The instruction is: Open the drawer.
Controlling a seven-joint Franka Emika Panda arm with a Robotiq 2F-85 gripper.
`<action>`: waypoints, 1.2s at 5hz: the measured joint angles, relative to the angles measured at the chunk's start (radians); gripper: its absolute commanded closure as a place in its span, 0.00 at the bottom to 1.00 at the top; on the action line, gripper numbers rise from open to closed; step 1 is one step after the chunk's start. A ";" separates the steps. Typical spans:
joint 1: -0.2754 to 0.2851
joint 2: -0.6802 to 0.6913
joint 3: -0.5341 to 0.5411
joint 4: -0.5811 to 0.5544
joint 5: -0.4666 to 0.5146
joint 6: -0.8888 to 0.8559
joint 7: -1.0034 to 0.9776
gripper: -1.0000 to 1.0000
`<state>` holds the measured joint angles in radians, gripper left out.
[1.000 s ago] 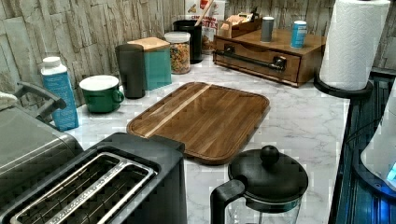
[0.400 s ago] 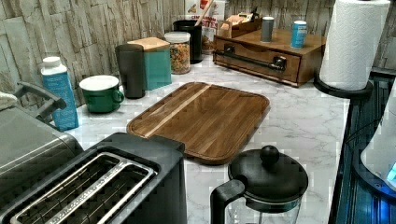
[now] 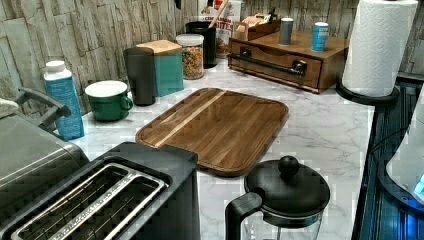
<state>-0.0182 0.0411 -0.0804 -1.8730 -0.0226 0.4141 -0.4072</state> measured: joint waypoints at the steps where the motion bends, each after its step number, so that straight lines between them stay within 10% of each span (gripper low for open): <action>1: -0.017 0.007 -0.052 -0.021 0.000 0.024 -0.108 0.00; 6: -0.199 0.119 -0.180 -0.064 -0.011 0.164 -0.368 0.00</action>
<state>-0.2172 0.1599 -0.2600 -1.9375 -0.0337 0.5776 -0.7749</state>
